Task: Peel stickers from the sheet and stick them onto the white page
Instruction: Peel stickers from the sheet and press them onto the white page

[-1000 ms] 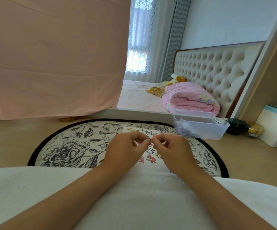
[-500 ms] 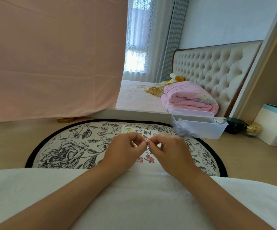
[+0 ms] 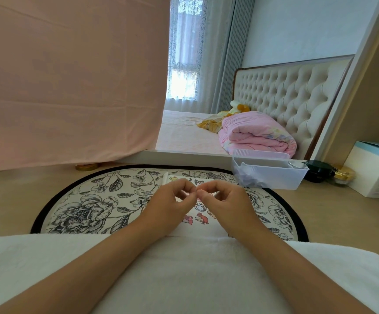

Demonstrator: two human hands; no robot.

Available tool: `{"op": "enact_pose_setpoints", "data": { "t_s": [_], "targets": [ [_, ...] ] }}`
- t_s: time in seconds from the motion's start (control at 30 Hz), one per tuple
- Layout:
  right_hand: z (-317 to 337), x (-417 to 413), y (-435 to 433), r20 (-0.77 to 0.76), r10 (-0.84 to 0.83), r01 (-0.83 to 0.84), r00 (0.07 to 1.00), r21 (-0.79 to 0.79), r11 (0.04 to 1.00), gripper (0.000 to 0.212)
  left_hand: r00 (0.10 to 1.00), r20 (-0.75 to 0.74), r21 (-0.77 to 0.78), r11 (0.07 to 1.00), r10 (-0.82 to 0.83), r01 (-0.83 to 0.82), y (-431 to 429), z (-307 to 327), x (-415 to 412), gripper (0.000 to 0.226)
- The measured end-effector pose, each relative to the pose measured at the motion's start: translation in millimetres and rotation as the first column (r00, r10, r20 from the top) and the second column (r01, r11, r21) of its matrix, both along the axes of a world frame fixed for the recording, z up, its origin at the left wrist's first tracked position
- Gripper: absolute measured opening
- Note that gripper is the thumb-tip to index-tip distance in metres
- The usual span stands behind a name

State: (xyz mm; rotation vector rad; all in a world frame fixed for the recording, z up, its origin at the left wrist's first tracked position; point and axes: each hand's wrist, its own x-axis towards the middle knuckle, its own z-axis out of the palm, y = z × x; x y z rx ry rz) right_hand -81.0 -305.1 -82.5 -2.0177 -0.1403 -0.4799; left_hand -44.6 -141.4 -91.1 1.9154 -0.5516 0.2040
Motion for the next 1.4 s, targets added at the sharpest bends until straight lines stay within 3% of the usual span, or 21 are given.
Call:
{"op": "enact_pose_setpoints", "data": {
  "t_s": [0.23, 0.47, 0.6, 0.77, 0.93, 1.1, 1.27, 1.4],
  "targets": [
    [5, -2, -2, 0.006, -0.010, 0.010, 1.000, 0.044, 0.999, 0.016, 0.999, -0.011, -0.022, 0.999, -0.034, 0.034, 1, -1, 3, 0.020],
    [6, 1, -10, 0.044, -0.044, 0.045, 0.998, -0.027, 0.999, 0.016, 0.987, -0.134, -0.107, 0.992, -0.085, 0.071, -4, 7, -1, 0.024],
    [12, 6, -16, 0.040, -0.037, 0.039, 0.999, -0.040, 0.998, 0.015, 0.992, -0.119, -0.069, 0.997, -0.039, 0.031, -13, 17, 0, 0.011],
    [20, 17, -33, -0.016, -0.031, 0.029, 0.999, -0.069, 0.997, 0.010, 0.993, -0.115, -0.001, 1.000, -0.003, 0.003, -30, 25, 13, 0.012],
    [30, 38, -64, -0.033, -0.156, 0.153, 0.987, -0.087, 0.984, 0.011, 0.990, -0.143, 0.054, 0.999, -0.001, 0.009, -49, 28, 38, 0.013],
    [47, 65, -104, -0.002, -0.308, 0.301, 0.951, -0.195, 0.933, 0.014, 0.989, -0.146, 0.087, 0.996, -0.011, 0.024, -62, 27, 56, 0.014],
    [52, 87, -132, 0.087, -0.493, 0.485, 0.866, -0.389, 0.783, 0.014, 0.983, -0.180, 0.122, 0.992, -0.018, 0.040, -60, 10, 68, 0.018],
    [50, 102, -140, 0.089, -0.537, 0.501, 0.839, -0.511, 0.698, 0.013, 0.982, -0.189, 0.137, 0.989, -0.025, 0.051, -57, 6, 70, 0.022]
  ]
}}
